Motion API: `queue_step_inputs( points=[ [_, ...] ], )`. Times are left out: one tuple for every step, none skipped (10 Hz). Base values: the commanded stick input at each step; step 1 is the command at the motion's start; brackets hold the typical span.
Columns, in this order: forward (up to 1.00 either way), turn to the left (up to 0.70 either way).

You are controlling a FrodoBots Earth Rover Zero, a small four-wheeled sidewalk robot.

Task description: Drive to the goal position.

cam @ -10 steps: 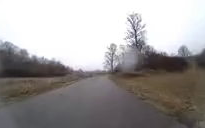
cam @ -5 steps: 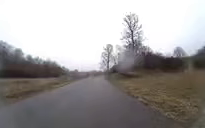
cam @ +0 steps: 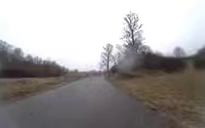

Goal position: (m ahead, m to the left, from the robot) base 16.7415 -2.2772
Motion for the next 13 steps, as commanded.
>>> queue_step_inputs(
  points=[
    [0.61, 0.3],
    [0.61, 0.0],
    [0.61, 0.0],
    [0.61, 0.0],
    [0.62, 0.0],
    [0.62, 0.06],
    [0.62, 0.14],
    [0.62, 0.22],
    [0.62, 0.3],
    [0.62, 0.18],
    [0.62, 0.03],
    [0.62, 0.0],
    [0.62, 0.0]
  ],
)
